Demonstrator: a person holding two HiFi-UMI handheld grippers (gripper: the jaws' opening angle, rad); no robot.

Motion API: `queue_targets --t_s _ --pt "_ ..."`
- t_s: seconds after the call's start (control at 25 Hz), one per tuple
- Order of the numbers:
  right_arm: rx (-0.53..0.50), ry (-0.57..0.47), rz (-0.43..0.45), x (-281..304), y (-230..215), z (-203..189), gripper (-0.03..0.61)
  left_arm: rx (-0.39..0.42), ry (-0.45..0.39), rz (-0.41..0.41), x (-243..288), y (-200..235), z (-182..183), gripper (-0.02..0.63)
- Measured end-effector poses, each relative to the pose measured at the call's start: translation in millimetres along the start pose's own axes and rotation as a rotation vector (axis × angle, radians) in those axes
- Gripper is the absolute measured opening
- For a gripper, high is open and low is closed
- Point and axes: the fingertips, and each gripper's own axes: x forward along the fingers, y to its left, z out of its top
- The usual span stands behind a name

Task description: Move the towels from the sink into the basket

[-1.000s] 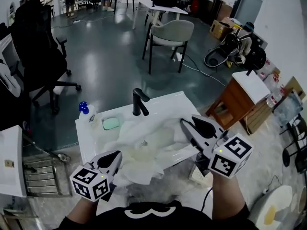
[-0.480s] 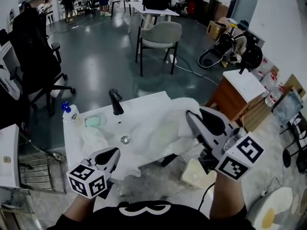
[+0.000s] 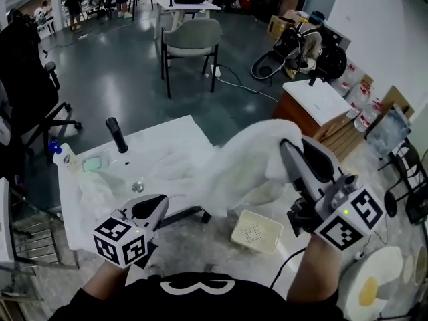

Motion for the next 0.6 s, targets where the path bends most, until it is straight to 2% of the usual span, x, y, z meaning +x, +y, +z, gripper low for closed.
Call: queue_targets --t_s 0.32,0.6 --pt "-0.011 0.008 -0.127 -91 -75 -16 0.061 0.045 0.042 -0.098 84 -76 -9 0.006" --pt "0.062 0.111 -0.226 -160 -140 -76 0.061 0.054 0.073 -0.155 151 -137 -26 0.006"
